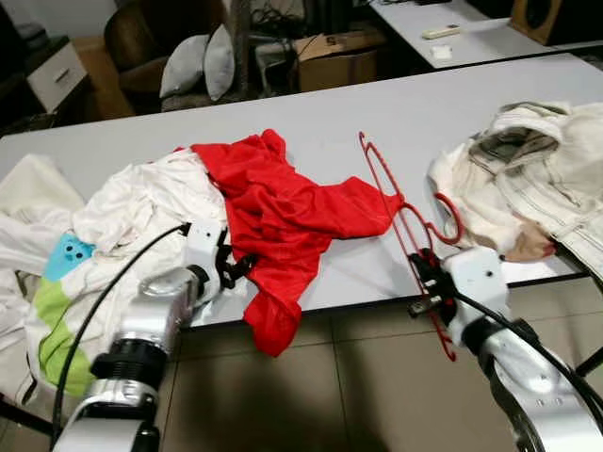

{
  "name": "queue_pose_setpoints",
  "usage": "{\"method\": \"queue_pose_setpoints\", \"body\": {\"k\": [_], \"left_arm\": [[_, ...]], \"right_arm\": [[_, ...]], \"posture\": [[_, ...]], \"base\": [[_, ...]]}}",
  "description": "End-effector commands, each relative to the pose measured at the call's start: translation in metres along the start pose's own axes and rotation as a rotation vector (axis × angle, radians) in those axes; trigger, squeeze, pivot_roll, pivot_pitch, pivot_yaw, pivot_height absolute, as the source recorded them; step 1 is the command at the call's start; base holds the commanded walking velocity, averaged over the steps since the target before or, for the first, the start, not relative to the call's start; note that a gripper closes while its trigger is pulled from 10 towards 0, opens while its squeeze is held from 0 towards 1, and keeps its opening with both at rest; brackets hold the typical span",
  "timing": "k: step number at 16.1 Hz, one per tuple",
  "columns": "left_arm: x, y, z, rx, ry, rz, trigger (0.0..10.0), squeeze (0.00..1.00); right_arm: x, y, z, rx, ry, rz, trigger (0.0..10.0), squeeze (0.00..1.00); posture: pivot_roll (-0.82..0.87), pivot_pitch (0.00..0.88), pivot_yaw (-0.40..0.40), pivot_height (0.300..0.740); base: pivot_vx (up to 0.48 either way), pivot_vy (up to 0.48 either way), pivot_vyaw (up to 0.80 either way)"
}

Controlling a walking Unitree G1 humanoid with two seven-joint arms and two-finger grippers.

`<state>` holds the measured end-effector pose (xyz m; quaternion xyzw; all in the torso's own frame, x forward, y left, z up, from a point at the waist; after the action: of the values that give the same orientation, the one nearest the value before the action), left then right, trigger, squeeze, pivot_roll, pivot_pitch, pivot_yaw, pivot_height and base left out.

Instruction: Hang hanger

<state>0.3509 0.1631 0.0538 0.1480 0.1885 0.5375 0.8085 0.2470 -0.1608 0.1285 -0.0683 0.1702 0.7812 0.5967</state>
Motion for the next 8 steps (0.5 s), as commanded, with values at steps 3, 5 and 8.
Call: {"method": "queue_pose_setpoints", "body": {"k": [3,5,8], "left_arm": [[-0.006,-0.005,-0.006,-0.021,0.045,-0.007,0.0,0.00],[-0.013,-0.007,-0.005,-0.052,0.096,-0.048,0.0,0.00],[-0.015,-0.008,-0.005,-0.090,0.121,-0.044,0.0,0.00]], "right_arm": [[-0.009,0.006,-0.003,-0.003,-0.021,-0.108,10.0,0.00],[-0.011,0.009,-0.013,0.025,0.005,-0.134,10.0,0.00],[-0.008,0.010,-0.028,0.077,0.113,-0.128,10.0,0.00]], "posture": [[-0.18,0.000,0.182,0.740],[-0.18,0.000,0.174,0.740],[-0.16,0.000,0.157,0.740]], "base": [[0.000,0.000,0.00],[0.000,0.000,0.00],[0.000,0.000,0.00]]}}
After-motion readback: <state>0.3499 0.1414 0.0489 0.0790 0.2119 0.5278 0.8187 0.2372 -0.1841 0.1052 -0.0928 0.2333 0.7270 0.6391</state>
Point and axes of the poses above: a point about 5 cm out from each wrist's last joint towards the gripper, its own y axis pointing back from the gripper into the wrist, its own z axis along the axis of the wrist's last joint, x = y × z, the point moved 3 cm from there along -y, pointing out of the wrist towards the gripper, and after that the axes turned 5 degrees about y, right-handed, at the moved point
